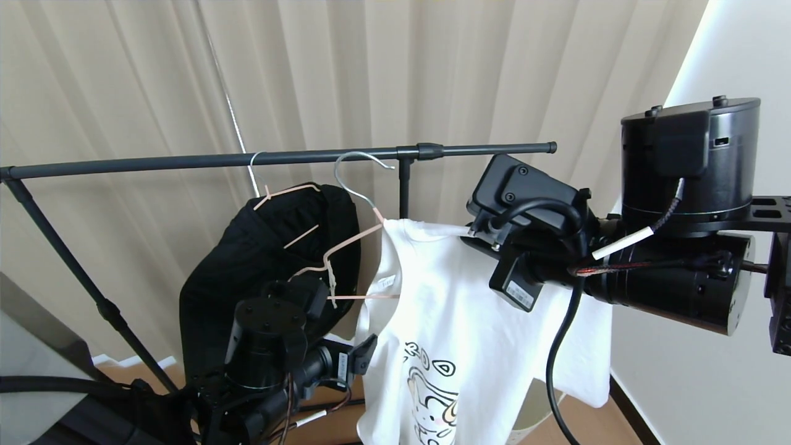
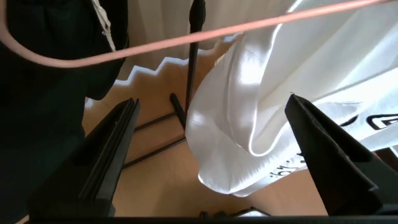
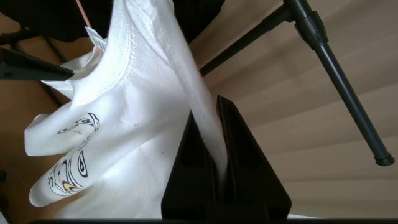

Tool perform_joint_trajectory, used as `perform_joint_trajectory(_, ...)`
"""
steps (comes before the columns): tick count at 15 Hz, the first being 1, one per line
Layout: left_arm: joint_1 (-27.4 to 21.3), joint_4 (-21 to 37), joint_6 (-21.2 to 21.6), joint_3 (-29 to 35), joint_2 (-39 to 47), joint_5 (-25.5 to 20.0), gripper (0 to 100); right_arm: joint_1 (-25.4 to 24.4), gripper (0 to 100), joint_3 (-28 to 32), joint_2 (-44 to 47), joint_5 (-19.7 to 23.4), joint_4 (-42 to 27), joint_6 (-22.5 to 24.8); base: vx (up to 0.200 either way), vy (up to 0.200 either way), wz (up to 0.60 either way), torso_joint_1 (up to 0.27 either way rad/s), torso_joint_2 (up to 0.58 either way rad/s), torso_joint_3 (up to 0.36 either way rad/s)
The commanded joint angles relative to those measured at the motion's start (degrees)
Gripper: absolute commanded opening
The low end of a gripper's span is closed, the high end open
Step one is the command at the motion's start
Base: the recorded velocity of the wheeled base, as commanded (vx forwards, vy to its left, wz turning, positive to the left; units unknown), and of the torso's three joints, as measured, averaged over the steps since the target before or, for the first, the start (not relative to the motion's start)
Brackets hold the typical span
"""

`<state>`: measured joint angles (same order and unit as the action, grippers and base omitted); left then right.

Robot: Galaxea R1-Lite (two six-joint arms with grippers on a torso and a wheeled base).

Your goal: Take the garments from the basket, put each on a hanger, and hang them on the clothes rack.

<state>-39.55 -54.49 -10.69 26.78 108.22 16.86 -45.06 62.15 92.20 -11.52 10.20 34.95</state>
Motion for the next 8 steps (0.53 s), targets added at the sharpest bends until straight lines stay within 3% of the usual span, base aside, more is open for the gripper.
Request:
perform_joint_trajectory(1, -0.1, 0.0, 0.0, 0.0, 1.6, 0.3, 100, -0.1, 0, -0.1, -1.0, 0.0, 0.3, 0.0, 0.0, 0.0, 0.0, 0.0, 0.0, 0.0)
perform_joint_trajectory(8, 0.3, 0.0, 0.1, 0.2, 2.1, 0.5, 100, 0.0, 0, -0.4, -3.1, 0.0, 1.0, 0.0, 0.0, 0.0, 0.0, 0.0, 0.0, 0.0)
